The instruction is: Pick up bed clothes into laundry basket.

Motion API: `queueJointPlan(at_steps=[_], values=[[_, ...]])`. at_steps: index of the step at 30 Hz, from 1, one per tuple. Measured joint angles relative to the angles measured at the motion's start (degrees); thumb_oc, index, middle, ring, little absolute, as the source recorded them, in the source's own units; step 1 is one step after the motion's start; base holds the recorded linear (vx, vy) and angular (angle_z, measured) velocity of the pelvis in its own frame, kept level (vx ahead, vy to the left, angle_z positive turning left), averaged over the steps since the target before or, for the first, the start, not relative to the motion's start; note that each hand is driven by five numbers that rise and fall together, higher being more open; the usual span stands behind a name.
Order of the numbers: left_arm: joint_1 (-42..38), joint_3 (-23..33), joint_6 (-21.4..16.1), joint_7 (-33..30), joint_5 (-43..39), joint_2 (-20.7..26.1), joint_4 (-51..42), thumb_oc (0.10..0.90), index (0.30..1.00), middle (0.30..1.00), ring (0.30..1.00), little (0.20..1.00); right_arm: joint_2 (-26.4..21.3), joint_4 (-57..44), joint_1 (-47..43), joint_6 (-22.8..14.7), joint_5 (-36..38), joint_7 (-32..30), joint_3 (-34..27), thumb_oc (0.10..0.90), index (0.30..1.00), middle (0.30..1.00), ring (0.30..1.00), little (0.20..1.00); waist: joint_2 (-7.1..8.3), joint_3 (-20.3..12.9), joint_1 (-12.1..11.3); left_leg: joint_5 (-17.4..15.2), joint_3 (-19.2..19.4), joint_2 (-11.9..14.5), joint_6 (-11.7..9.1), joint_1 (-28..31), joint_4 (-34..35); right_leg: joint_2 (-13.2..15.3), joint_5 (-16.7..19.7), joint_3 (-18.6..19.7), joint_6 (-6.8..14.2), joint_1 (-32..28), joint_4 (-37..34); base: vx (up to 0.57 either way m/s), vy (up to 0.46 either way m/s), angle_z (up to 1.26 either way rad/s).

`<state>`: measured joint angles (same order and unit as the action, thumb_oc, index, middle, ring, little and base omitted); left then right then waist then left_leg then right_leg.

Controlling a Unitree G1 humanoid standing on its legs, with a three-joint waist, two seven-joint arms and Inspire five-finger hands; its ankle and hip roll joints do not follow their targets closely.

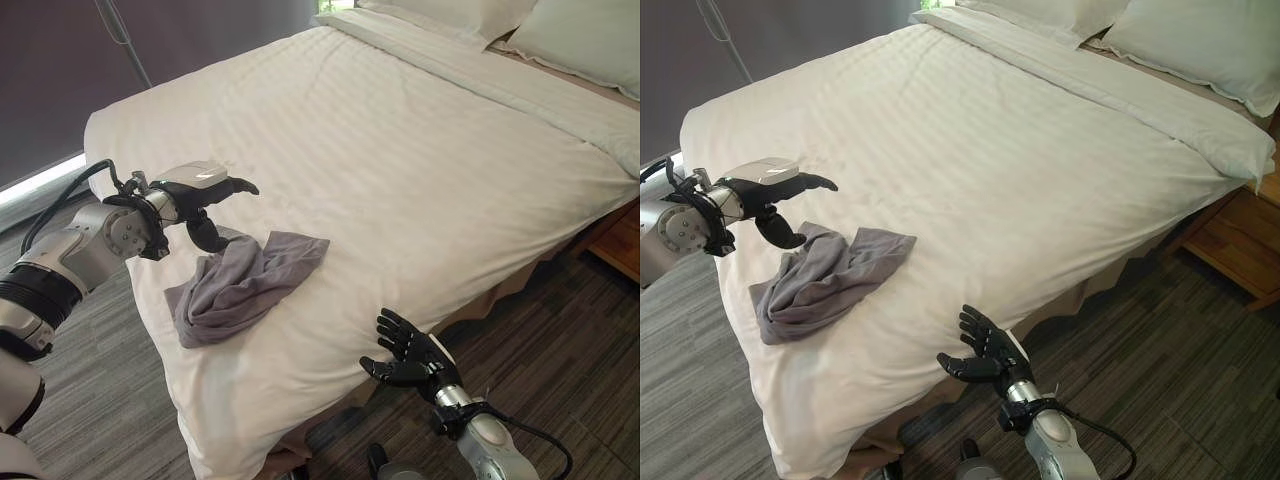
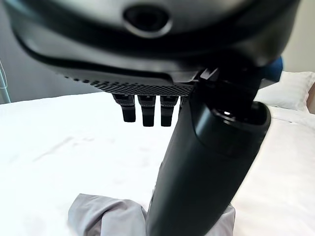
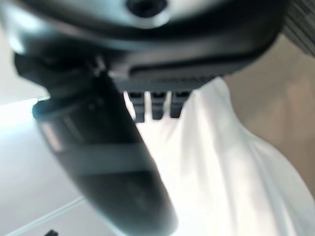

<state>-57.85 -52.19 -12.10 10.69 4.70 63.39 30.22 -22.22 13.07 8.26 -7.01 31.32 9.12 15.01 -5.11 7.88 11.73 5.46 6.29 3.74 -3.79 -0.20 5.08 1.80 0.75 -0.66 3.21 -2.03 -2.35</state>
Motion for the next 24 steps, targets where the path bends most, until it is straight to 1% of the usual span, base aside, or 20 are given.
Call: queueJointPlan(at_steps=[6,9,13,17,19,20,22,23,24], values=[[0.14,0.0,0.01,0.03,2.26,-0.01,0.07,0.8,0.9,0.9,0.9,0.9,-0.13,0.0,-0.21,0.08,0.01,0.68,0.18,0.8,0.9,0.9,0.9,0.9,0.01,-0.01,-0.2,-0.08,0.06,0.31,0.04,-0.64,0.0,-0.34,0.19,-0.02,-0.08,0.8,0.18,0.0,0.0,0.0],[1.4,0.04,0.06,0.04,2.45,-0.02,0.22,0.8,0.9,0.9,0.9,0.9,-0.4,0.0,-0.23,0.16,0.0,1.24,0.32,0.8,0.9,0.9,0.9,0.9,0.03,-0.02,-0.04,-0.08,0.16,0.38,0.04,-0.65,-0.01,-0.4,0.2,0.0,-0.08,0.83,0.16,0.0,0.0,0.0],[1.82,0.04,0.76,0.05,4.43,-1.37,1.93,0.8,0.9,0.9,0.9,0.9,-0.87,0.0,-0.3,0.23,-0.07,1.72,0.52,0.8,0.9,0.9,0.9,0.9,0.11,-0.07,0.06,-0.07,0.46,0.45,0.04,-0.69,-0.01,-0.46,0.2,0.13,-0.08,1.02,0.2,-0.01,-0.001,-0.02],[2.07,0.31,1.53,-0.04,6.9,-5.08,8.2,0.8,0.9,0.9,0.9,0.9,-0.99,0.01,-0.59,0.26,-0.04,1.87,1.29,0.8,0.9,0.9,0.9,0.9,0.35,-0.22,0.19,-0.09,1.13,0.67,0.04,-1.1,-0.01,-0.68,0.26,0.9,-0.12,1.89,0.46,-0.05,-0.004,-0.1],[2.24,0.82,2.79,-0.06,7.38,-8.55,14.2,0.8,0.9,0.9,0.9,0.9,-1.42,0.06,-1.37,0.27,-0.02,1.95,2.52,0.8,0.9,0.9,0.9,0.9,0.56,-0.28,0.37,-0.08,1.4,0.94,0.04,-2.07,-0.01,-0.9,0.61,1.21,0.05,3.12,0.73,-0.08,-0.008,-0.12],[2.66,0.8,3.52,-0.05,7.55,-9.3,15.43,0.8,0.9,0.9,0.9,0.9,-1.46,0.06,-1.65,0.31,-0.02,2.06,2.97,0.8,0.9,0.9,0.9,0.9,0.85,-0.3,0.43,-0.08,1.81,1.06,0.04,-2.46,-0.01,-1.01,0.91,1.48,-0.05,3.61,0.58,-0.07,-0.005,-0.2],[4.05,2.91,3.89,-0.41,9.71,-13.37,22.19,0.8,0.9,0.9,0.9,0.9,-1.85,0.13,-1.45,0.41,-0.01,2.09,4.38,0.8,0.9,0.9,0.9,0.9,1.78,-0.54,0.39,-0.08,2.8,1.29,0.04,-2.94,-0.01,-1.22,1.11,2.67,0.01,4.84,0.89,-0.06,0.002,-0.26],[4.82,2.9,4.43,-0.17,10.92,-14.26,24.89,0.8,0.9,0.9,0.9,0.9,-1.7,0.13,-1.85,0.46,-0.01,2.24,5.12,0.8,0.9,0.9,0.9,0.9,2.48,-0.3,1.23,-0.08,2.85,1.39,0.04,-3.38,-0.02,-1.37,1.28,2.74,-0.15,5.35,0.74,-0.08,0.004,-0.13],[5.29,3.05,4.58,-0.23,11.27,-14.63,26.04,0.8,0.9,0.9,0.9,0.9,-1.7,0.12,-2.5,0.48,-0.02,2.36,5.53,0.8,0.9,0.9,0.9,0.9,2.75,-0.3,1.54,-0.08,3.03,1.46,0.04,-3.67,0.0,-1.4,1.28,2.83,-0.14,5.69,0.85,-0.06,-0.001,-0.04]])
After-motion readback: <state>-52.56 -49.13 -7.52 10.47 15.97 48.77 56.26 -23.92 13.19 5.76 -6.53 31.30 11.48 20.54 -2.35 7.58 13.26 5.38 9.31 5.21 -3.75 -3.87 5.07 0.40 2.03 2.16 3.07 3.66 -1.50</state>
